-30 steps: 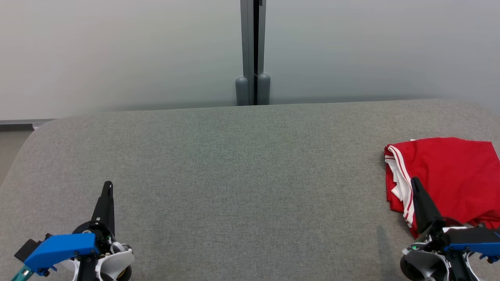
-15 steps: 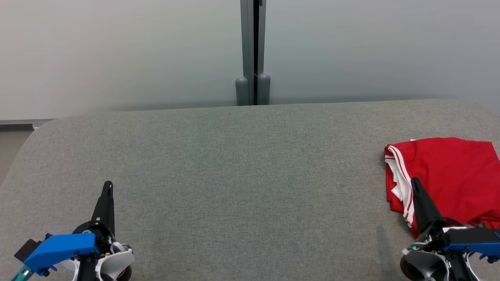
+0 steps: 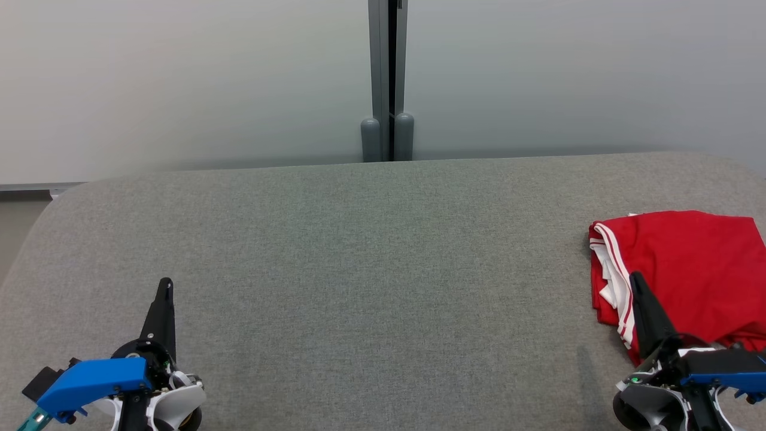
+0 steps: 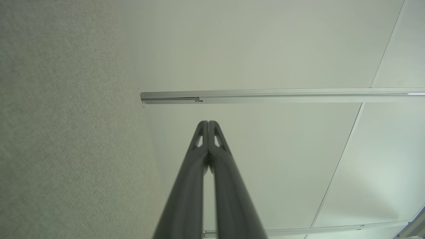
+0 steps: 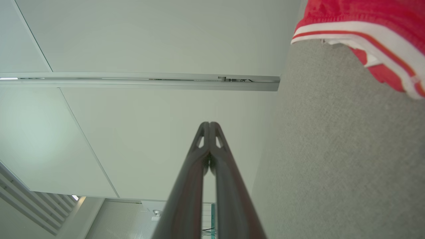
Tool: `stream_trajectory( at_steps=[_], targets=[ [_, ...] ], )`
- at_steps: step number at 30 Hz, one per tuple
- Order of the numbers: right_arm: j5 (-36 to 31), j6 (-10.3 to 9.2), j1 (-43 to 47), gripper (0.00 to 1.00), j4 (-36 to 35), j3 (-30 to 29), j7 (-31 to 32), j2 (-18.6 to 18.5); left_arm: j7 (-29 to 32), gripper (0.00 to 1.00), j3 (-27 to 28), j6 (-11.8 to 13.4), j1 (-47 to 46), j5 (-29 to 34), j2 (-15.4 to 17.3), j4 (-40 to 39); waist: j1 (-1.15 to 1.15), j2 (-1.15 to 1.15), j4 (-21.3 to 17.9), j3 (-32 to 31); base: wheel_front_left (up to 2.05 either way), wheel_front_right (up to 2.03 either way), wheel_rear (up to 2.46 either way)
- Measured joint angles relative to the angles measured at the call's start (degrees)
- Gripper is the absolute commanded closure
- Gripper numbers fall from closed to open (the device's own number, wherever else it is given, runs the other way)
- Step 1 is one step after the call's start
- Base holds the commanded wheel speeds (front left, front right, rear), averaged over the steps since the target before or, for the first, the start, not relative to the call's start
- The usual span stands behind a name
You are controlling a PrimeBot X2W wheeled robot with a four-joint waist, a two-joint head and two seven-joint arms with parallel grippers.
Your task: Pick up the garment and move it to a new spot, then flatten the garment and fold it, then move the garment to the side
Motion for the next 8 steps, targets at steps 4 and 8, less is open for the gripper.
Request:
stream_trajectory(
  at_steps=[4, 8],
  targets=[
    [0.0, 0.0, 0.01, 1.0, 0.0, 0.0, 0.0, 0.0, 0.0, 1.0, 0.0, 0.0, 0.0, 0.0, 0.0, 0.0, 0.0, 0.0, 0.0, 0.0, 0.0, 0.0, 0.0],
    [0.0, 0.0, 0.01, 1.0, 0.0, 0.0, 0.0, 0.0, 0.0, 1.0, 0.0, 0.0, 0.0, 0.0, 0.0, 0.0, 0.0, 0.0, 0.0, 0.0, 0.0, 0.0, 0.0]
  ],
)
